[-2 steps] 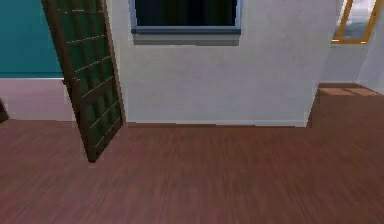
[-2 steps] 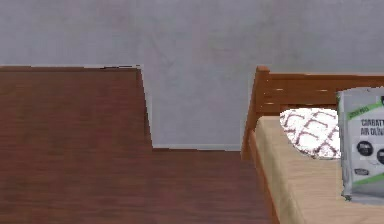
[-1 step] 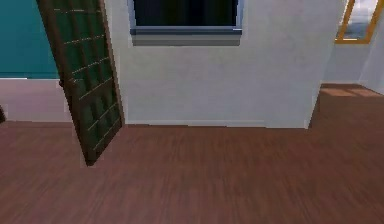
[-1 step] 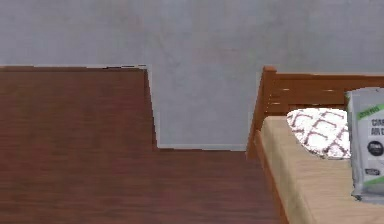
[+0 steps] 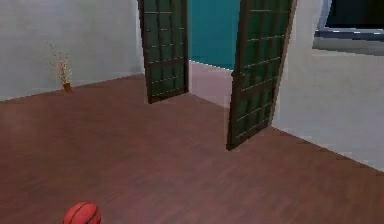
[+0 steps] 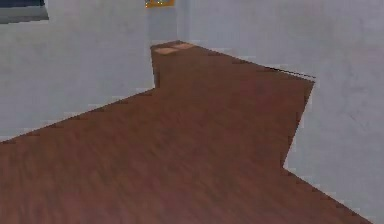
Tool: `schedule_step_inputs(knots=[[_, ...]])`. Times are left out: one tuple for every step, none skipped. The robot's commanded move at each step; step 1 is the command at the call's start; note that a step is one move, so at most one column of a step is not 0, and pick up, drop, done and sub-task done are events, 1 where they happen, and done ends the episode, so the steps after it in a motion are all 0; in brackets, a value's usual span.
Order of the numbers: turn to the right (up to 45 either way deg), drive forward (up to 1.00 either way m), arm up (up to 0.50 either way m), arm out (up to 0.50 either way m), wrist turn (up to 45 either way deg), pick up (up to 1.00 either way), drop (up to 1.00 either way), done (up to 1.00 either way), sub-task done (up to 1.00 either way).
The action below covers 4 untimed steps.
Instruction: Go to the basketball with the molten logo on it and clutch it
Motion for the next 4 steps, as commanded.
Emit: schedule_step_inputs(knots=[[-36.0, 0.00, 0.00, 0.00, 0.0, 0.00, 0.00, 0.00, 0.00], [0.0, 0.40, 0.00, 0.00, 0.0, 0.00, 0.00, 0.00, 0.00], [-45.0, 0.00, 0.00, 0.00, 0.0, 0.00, 0.00, 0.00, 0.00], [-45.0, 0.00, 0.00, 0.00, 0.0, 0.00, 0.00, 0.00, 0.00]])
